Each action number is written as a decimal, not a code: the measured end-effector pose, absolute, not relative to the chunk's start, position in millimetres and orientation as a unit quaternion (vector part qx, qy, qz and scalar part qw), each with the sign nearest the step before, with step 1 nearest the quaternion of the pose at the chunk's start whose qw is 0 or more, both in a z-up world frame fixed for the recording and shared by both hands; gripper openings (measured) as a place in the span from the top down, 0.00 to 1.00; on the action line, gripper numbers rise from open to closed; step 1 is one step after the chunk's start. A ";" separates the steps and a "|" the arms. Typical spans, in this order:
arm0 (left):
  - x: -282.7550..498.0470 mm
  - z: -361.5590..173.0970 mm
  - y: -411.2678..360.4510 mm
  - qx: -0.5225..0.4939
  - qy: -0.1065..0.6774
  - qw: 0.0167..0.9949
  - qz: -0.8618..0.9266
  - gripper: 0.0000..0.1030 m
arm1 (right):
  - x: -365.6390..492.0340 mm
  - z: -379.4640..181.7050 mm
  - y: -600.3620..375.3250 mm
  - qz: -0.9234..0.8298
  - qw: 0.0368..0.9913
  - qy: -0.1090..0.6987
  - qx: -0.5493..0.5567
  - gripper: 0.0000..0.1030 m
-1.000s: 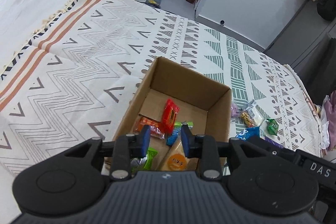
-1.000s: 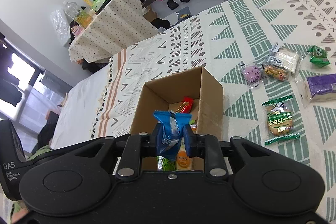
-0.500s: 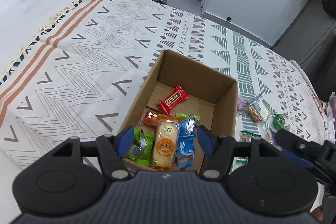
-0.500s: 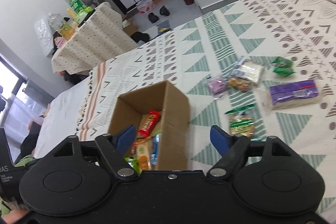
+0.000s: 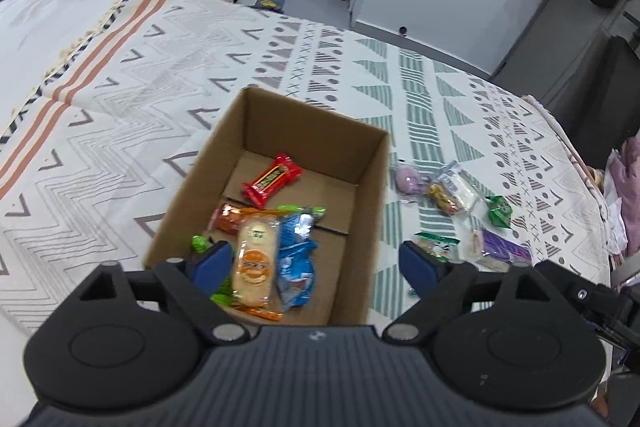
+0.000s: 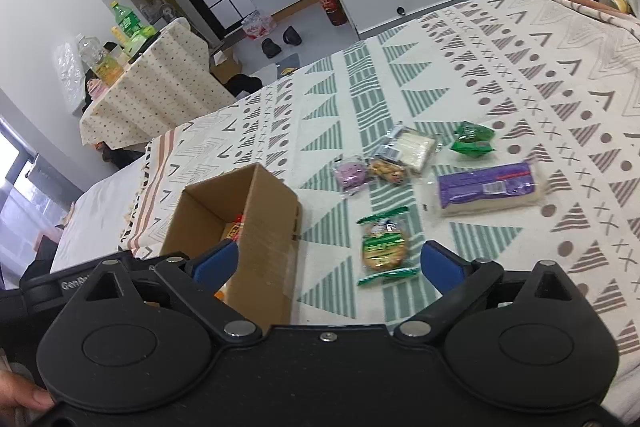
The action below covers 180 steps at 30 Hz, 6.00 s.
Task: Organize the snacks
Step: 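Withdraw both grippers from the box back to the snack pile, then grasp the round cracker pack with the left gripper while the right grasps the purple bread, then carry both packs into the cardboard box and open both grippers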
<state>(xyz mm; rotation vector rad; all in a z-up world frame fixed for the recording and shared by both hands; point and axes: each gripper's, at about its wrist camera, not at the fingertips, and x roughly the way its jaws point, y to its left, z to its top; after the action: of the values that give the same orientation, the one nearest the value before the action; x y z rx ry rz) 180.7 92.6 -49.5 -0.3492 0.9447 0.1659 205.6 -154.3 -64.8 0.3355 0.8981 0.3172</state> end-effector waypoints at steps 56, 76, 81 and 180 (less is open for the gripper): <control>273.3 -121.1 -41.1 -0.123 0.509 0.852 0.003 0.28 | 293.0 -177.0 -279.6 0.083 0.809 0.474 0.338 0.30; 313.0 -170.3 -50.5 -0.108 0.560 0.821 0.016 0.45 | 338.1 -200.4 -273.4 0.046 0.817 0.471 0.329 0.38; 316.2 -175.1 -47.8 -0.107 0.564 0.818 0.033 0.55 | 346.4 -197.8 -256.8 0.001 0.828 0.473 0.302 0.31; 189.7 -27.1 96.3 -0.175 0.400 0.896 0.085 0.56 | 223.0 -67.1 -102.0 0.155 0.888 0.411 0.134 0.68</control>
<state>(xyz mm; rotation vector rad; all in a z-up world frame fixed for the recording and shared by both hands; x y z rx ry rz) 189.7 96.3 -27.1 -0.3622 0.8283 0.1761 223.0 -102.0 -67.1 0.2788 0.8539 0.3217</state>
